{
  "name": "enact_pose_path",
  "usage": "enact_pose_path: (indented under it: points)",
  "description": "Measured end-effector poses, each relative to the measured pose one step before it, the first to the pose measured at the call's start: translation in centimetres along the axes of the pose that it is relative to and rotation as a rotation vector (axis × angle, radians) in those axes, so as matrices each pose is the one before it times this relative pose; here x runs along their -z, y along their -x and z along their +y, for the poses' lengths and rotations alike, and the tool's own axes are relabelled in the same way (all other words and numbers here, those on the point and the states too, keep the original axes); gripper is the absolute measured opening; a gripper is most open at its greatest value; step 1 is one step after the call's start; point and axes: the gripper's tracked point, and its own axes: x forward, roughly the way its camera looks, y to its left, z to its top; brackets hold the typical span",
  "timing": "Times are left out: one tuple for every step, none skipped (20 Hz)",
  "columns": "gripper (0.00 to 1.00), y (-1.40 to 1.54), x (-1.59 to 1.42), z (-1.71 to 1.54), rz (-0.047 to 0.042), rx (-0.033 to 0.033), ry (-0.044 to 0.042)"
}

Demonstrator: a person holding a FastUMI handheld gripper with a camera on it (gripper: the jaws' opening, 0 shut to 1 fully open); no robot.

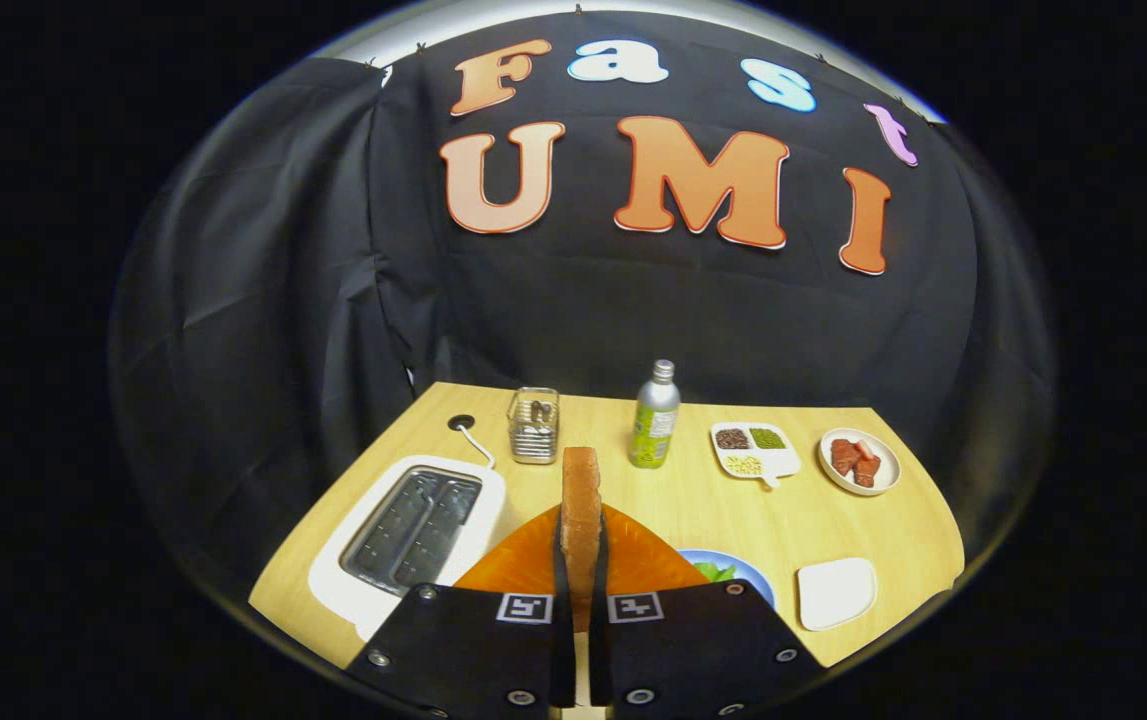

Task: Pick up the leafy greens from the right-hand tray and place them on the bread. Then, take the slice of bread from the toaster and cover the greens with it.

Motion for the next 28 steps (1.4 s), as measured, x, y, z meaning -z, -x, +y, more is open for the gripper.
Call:
enact_pose_path:
  points:
    - [0.06,-0.102,0.654,-0.917,0.00943,0.01062,-0.0002]
    - [0.06,-0.266,0.834,-0.791,0.01286,0.00566,-0.00474]
    - [0.06,-0.358,0.64,-0.677,0.0118,0.0012,-0.00739]
    - [0.06,-0.495,0.824,-0.566,0.01127,0.00028,-0.00597]
    - [0.06,-0.421,0.694,-0.579,0.01396,-0.00198,-0.00334]
    - [0.06,-0.492,0.862,-0.445,0.01326,-0.00341,-0.00167]
    - [0.06,-0.511,0.754,-0.548,0.01559,-0.00497,-0.00073]
    - [0.06,-0.538,0.726,-0.303,0.01317,-0.00576,-0.00108]
    - [0.06,-0.416,0.731,-0.252,0.01356,-0.00614,0.00189]
    - [0.06,-0.511,0.637,-0.345,0.01081,-0.00276,0.00365]
    - [0.06,-0.36,0.636,-0.365,0.01146,-0.00335,0.00441]
    - [0.06,-0.309,0.483,-0.323,0.00941,-0.0048,0.00316]
    - [0.06,-0.281,0.314,-0.147,0.00458,-0.00934,-0.00203]
    - [0.06,-0.215,0.121,-0.204,0.00146,-0.00637,-0.0008]
    - [0.06,-0.256,0.066,-0.17,-0.00071,-0.00973,-0.00296]
    - [0.06,-0.201,-0.061,-0.143,-0.00423,-0.01188,-0.00644]
    - [0.06,-0.234,0.025,-0.142,-0.00056,-0.01122,-0.00574]
    - [0.06,-0.325,0.179,-0.26,0.00477,-0.00672,-0.00212]
    - [0.06,-0.176,0.37,-0.394,0.01293,-0.0012,0.00156]
    - [0.06,-0.096,0.19,-0.535,0.00285,0.00102,-0.00234]
    - [0.06,-0.101,-0.165,-0.487,-0.00635,0.00174,-0.00674]
    - [0.06,-0.062,0.206,-0.57,0.0063,0.00287,-0.00843]
    - [0.07,-0.068,0.471,-0.621,0.0137,0.00435,-0.00952]
    - [0.09,-0.096,0.382,-0.876,0.00975,0.00993,-0.01289]
    - [0.1,-0.235,0.269,-0.593,0.01026,0.00325,-0.01716]
    - [0.12,-0.185,0.459,-0.574,0.01452,-0.00017,-0.02441]
    - [0.13,-0.303,0.644,-0.722,0.02035,0.00451,-0.02877]
    - [0.17,-0.181,0.615,-0.474,0.02366,0.00169,-0.02429]
